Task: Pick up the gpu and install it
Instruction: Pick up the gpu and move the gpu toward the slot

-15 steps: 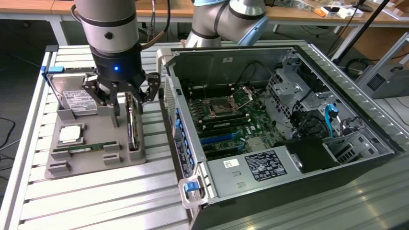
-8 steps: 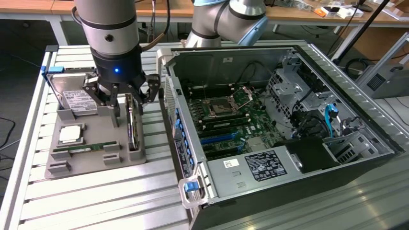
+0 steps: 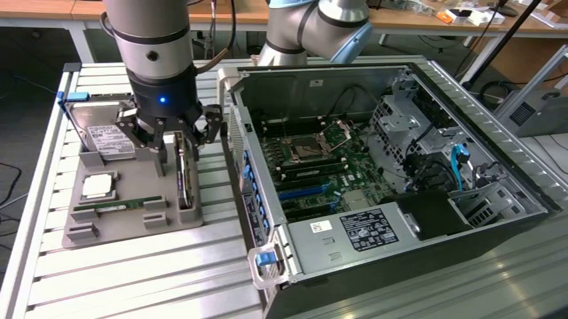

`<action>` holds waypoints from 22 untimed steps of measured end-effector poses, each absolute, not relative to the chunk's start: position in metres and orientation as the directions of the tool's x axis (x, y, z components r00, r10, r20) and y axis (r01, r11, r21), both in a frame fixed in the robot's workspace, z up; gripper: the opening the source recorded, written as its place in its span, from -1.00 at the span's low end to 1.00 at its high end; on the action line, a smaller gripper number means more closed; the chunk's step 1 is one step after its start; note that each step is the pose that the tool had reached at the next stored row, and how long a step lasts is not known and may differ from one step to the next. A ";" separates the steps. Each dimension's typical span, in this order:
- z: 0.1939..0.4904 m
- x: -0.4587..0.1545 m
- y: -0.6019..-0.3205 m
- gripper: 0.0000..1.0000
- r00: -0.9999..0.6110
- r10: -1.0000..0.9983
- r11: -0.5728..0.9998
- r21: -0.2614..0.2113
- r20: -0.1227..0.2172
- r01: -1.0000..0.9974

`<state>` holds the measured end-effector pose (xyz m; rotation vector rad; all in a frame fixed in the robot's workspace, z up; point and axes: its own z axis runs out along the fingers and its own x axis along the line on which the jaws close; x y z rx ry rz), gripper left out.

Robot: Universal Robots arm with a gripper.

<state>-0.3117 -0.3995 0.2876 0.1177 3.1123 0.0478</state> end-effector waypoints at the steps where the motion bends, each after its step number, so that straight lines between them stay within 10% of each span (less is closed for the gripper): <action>1: 0.287 -0.312 -0.399 0.08 -0.997 0.076 0.997 0.032 -0.026 0.075; 22: 0.266 -0.311 -0.381 0.08 -0.997 0.076 0.997 0.032 -0.025 0.075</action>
